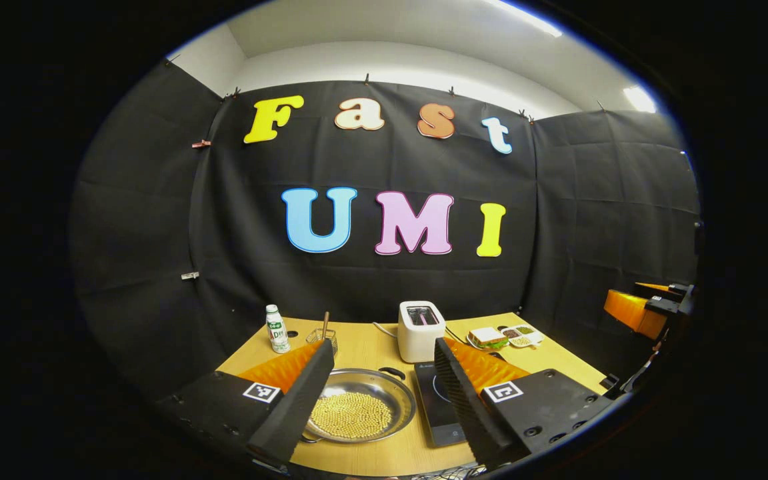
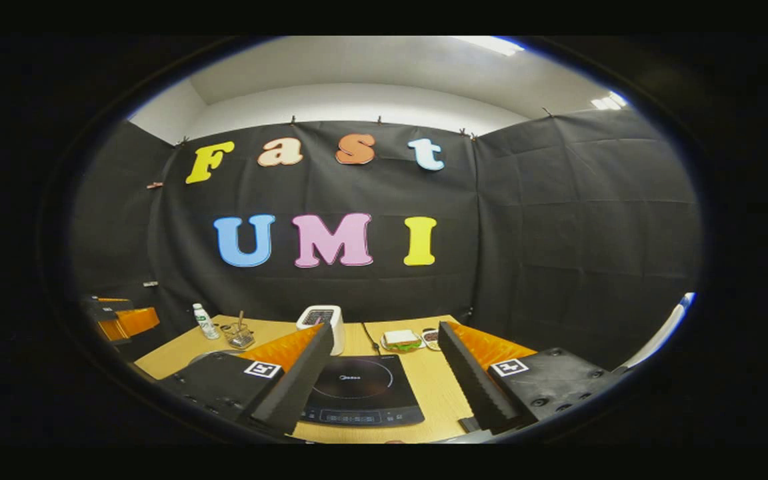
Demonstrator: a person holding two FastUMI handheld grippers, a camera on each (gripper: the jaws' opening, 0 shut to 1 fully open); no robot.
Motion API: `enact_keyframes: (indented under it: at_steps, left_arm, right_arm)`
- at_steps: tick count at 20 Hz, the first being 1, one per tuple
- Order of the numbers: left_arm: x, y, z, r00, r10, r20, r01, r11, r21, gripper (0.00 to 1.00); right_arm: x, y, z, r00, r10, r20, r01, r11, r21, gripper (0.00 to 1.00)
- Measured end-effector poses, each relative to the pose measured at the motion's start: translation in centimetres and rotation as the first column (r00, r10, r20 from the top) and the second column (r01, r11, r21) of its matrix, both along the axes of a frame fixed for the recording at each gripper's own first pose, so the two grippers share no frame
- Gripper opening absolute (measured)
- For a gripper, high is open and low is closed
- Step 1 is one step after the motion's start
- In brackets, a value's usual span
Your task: First push the handle of the pot to place it horizontally, then grasp the pot with both hands and set it on the induction cooktop.
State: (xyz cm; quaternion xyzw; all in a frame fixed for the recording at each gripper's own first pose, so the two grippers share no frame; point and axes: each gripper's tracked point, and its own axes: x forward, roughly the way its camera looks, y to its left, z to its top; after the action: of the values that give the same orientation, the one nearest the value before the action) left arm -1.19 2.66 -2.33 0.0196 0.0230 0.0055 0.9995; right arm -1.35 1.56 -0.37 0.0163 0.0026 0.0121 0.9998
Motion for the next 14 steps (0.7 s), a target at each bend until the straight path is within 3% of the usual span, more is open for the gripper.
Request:
enact_keyframes:
  at_steps: [10,12,14]
  left_arm:
    - [1.7,1.1,-2.8,0.994,-0.005,-0.105,0.005,1.000,-0.005,0.95]
    - [2.1,1.6,-4.0,0.990,-0.018,-0.140,0.017,1.000,-0.010,0.89]
    - [2.5,2.1,-5.5,0.983,-0.032,-0.182,0.027,0.999,-0.029,0.76]
  right_arm:
    - [1.1,0.9,-1.0,0.999,0.025,-0.021,-0.025,0.999,-0.021,0.98]
    - [1.1,1.0,-1.3,0.999,0.031,-0.027,-0.032,0.999,-0.034,0.98]
    - [1.1,1.0,-1.8,0.999,0.034,-0.037,-0.036,0.998,-0.042,0.98]
